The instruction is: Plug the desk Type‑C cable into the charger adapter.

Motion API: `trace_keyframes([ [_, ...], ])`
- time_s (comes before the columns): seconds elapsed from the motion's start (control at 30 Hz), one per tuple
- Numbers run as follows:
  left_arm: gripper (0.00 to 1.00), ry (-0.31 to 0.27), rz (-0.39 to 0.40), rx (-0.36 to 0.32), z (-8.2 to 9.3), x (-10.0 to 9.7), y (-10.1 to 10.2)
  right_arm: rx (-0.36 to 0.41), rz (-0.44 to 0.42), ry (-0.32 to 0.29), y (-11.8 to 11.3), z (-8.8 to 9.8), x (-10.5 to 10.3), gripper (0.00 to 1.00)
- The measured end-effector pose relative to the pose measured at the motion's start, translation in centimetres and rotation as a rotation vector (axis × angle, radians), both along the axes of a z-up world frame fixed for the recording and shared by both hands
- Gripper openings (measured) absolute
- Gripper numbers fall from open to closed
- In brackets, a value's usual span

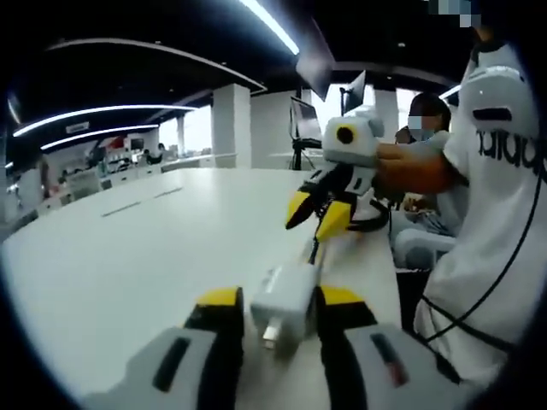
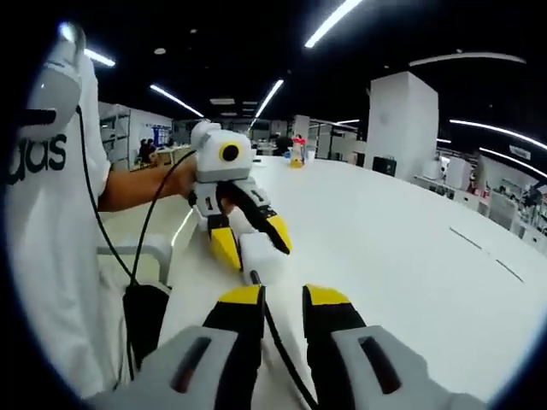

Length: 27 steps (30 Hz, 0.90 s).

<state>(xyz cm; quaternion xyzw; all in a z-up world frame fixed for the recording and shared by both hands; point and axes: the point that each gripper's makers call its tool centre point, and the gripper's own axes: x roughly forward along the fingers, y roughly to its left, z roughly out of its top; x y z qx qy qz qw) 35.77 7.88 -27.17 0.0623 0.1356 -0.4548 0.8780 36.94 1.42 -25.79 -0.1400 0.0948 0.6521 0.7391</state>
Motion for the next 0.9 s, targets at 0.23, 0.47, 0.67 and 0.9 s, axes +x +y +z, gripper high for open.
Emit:
trace_keyframes([
  [0.23,0.32,-0.02,0.037,0.0,0.2,-0.4,0.1,-0.01,-0.163,-0.01,-6.3,0.3,1.1,0.17],
  [0.47,0.33,-0.029,0.042,0.011,0.3,-0.3,-0.4,-0.13,-0.298,0.006,-14.6,-1.2,1.4,0.13],
  [0.67,0.33,-0.04,0.051,0.007,0.4,-0.1,-0.7,-0.199,-0.373,0.022,-18.6,-1.9,1.3,0.11],
  [0.9,0.33,-0.038,0.043,0.018,0.2,0.0,-0.7,-0.253,-0.433,0.076,-20.6,-3.0,1.5,0.09],
])
